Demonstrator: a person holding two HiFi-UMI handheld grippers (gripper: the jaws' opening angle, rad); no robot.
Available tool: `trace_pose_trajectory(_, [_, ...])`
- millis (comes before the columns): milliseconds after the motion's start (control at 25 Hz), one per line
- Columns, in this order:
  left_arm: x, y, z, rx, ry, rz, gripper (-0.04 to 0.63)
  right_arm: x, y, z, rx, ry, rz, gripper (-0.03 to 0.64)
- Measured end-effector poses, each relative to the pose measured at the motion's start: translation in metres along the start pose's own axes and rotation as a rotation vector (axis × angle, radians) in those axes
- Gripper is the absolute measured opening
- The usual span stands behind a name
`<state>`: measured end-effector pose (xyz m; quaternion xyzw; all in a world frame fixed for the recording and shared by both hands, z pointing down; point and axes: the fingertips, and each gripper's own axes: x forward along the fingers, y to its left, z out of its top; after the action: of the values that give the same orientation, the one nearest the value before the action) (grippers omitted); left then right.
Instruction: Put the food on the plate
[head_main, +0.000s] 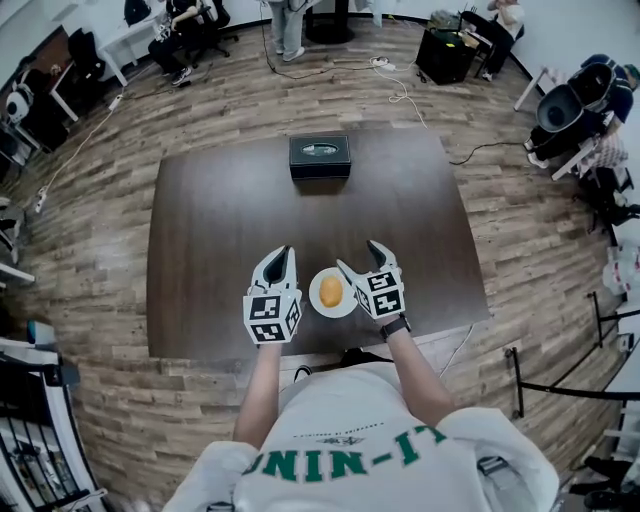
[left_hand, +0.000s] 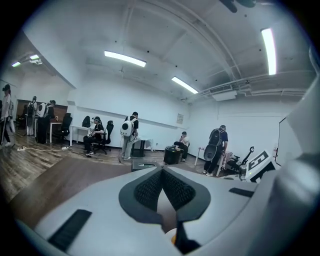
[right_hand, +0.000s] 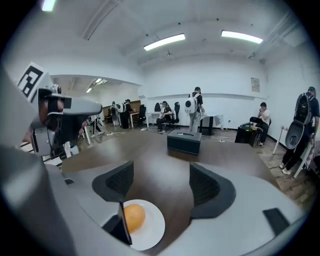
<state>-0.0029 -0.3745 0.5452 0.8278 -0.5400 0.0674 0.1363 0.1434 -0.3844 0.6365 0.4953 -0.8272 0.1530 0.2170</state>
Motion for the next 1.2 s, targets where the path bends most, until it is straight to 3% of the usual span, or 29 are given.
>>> trace_pose_trajectory(320, [0.002,-0.005,0.038,0.042,-0.064,-0.029,0.012,-0.049,-0.018,0.076,0.041,-0.211,-0.074,0.237])
trace_pose_trajectory(600, [-0.001,-0.014,0.069,0.061,-0.129,-0.030,0.011,-0.088,-0.020,0.128,0.012,-0.342,-0.106,0.154])
trace_pose_trajectory(800, [-0.005,-0.023,0.084,0.072,-0.164,-0.051,0.012,-0.109,-0.017,0.146,0.009,-0.403,-0.119,0.100])
trace_pose_trajectory(960, [-0.011,-0.028,0.087,0.079,-0.178,-0.061,0.011,-0.116,-0.012,0.146,0.035,-0.425,-0.117,0.017])
trace_pose_trajectory(1200, [-0.015,-0.036,0.084,0.079,-0.177,-0.069,0.011,-0.124,-0.007,0.143,0.016,-0.424,-0.125,0.017])
